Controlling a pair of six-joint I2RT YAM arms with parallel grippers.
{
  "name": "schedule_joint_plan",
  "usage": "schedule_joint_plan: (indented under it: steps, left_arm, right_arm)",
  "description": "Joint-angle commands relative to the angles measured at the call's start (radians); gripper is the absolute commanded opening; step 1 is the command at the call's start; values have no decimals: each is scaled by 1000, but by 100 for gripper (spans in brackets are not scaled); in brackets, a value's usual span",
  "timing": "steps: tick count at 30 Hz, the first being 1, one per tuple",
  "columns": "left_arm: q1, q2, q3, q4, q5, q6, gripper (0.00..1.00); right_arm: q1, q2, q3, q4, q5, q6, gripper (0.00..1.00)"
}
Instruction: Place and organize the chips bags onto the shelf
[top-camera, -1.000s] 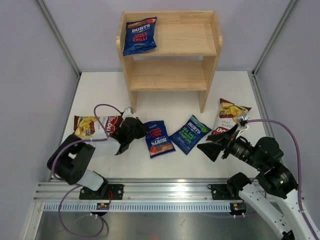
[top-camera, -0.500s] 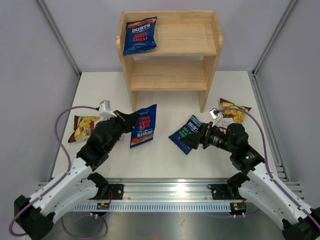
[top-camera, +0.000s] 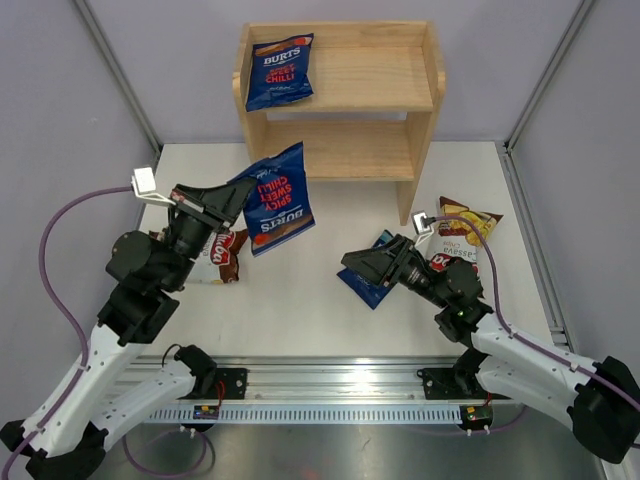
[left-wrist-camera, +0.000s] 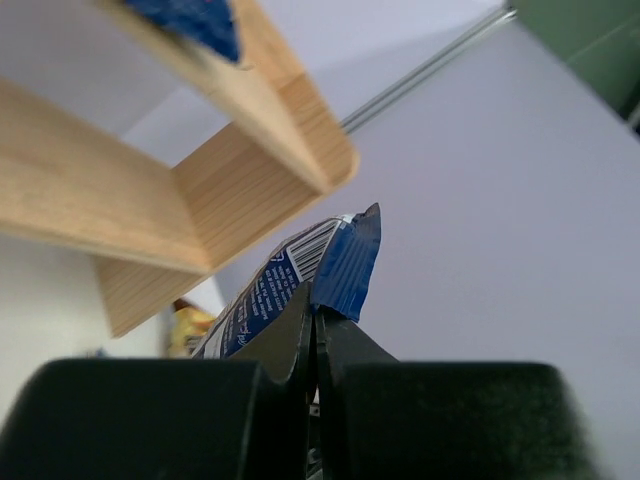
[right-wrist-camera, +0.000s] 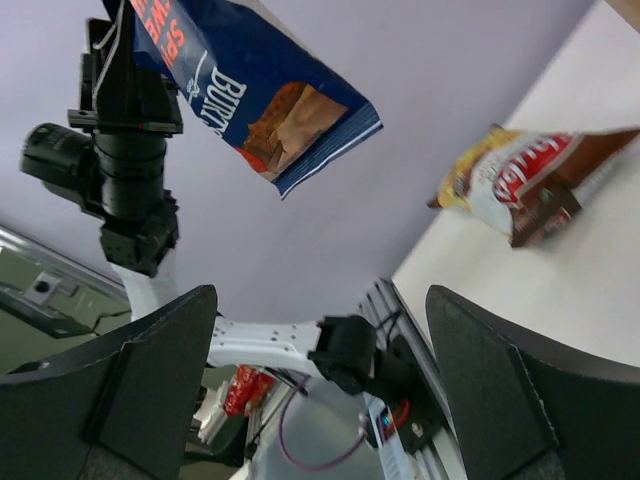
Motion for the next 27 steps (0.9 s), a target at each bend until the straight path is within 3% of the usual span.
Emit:
schedule_joint_plan:
  steps: [1,8,27]
  left_arm:
    - [-5,23,72,139,65,-102,0]
    - [-10,34,76,305,70,-260,0]
    - [-45,26,-40,419,68,-545,0]
  right_arm:
    - [48,44,19,326,126,9,93]
    - [122,150,108,467,166,-55,93]
    - [226,500,356,742,189,-143,89]
